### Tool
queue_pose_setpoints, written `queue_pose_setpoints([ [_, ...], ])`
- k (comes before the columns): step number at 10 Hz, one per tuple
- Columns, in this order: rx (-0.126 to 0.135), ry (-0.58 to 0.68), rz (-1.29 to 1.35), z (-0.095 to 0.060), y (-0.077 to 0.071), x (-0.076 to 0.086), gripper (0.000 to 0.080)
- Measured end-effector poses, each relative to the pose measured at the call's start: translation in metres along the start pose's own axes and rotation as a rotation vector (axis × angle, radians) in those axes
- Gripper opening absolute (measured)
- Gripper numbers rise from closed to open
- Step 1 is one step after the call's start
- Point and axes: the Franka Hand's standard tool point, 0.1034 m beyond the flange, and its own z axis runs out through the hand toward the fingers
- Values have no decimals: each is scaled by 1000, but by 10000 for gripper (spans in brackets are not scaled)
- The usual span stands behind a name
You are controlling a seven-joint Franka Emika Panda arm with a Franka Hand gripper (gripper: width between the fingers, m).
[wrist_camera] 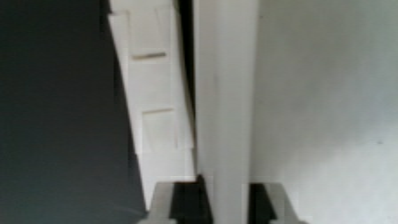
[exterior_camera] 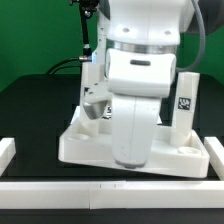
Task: Assemble desk
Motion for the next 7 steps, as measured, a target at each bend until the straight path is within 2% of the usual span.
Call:
queue_pose_setpoints([
  [2, 11, 4, 6, 8, -4, 7, 57],
  [3, 7, 5, 9, 8, -4, 10, 57],
  [5, -3, 6, -6, 12, -5, 19, 57],
  [7, -33, 10, -12, 16, -3, 20, 57],
])
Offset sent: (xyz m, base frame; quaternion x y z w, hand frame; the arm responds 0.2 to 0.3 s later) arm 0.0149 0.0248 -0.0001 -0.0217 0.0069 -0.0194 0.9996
